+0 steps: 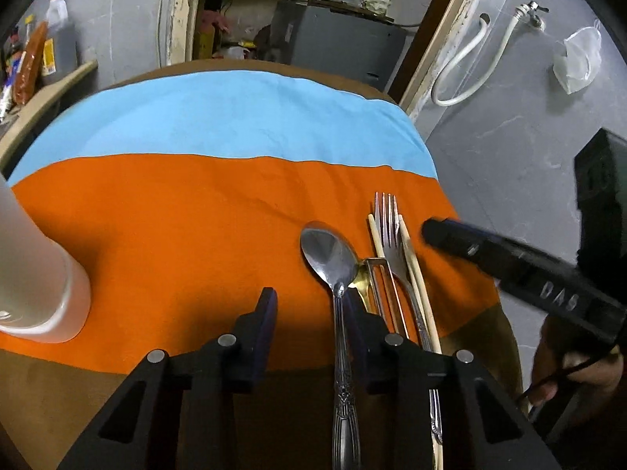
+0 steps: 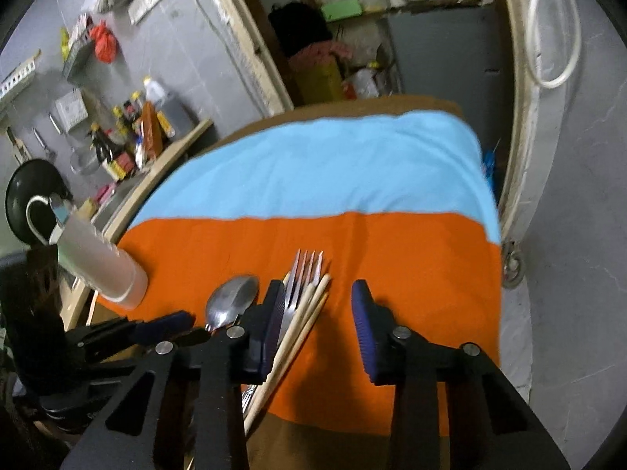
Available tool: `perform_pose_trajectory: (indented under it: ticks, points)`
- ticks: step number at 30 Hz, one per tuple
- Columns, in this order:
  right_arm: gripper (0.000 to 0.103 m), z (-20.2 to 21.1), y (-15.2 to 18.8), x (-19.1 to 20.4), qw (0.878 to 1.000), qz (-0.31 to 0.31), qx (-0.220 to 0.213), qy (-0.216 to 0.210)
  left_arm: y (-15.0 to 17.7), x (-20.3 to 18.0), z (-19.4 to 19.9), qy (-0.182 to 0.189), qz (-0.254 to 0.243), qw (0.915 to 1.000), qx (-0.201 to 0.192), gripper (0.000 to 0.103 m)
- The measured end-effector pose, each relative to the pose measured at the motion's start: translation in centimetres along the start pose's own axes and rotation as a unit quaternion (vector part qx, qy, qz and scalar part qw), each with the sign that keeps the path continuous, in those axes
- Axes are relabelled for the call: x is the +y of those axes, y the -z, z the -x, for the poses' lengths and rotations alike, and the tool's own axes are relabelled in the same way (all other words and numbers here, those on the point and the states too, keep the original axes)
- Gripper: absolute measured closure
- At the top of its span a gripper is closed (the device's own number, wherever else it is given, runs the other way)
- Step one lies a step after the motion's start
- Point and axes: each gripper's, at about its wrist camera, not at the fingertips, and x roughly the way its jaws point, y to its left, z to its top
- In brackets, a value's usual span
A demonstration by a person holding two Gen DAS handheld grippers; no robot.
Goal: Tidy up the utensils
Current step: 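Move both grippers back down over the remaining utensils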
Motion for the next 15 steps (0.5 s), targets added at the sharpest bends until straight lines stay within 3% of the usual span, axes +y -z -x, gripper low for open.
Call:
perform_pose_trajectory:
  ticks: [5, 8, 15]
  points:
    - [0.076, -2.0, 1.0, 0.9, 0.999, 0.000, 0.039, -0.004, -0.7, 0.3, -0.5, 0.015, 0.003, 0.9997, 0.018, 0.070]
    - [0.092, -2.4, 1.2, 1.0, 0.999, -0.006, 0.052, 0.000, -0.8, 0.3, -0.6, 0.025, 0.006, 0.9993, 0.029, 0.073]
    - [0.093, -1.6, 1.7, -0.1, 0.997, -0.042, 0.060, -0.010, -1.0, -0.1, -0.7, 0.045, 0.000, 0.9978, 0.049, 0.087]
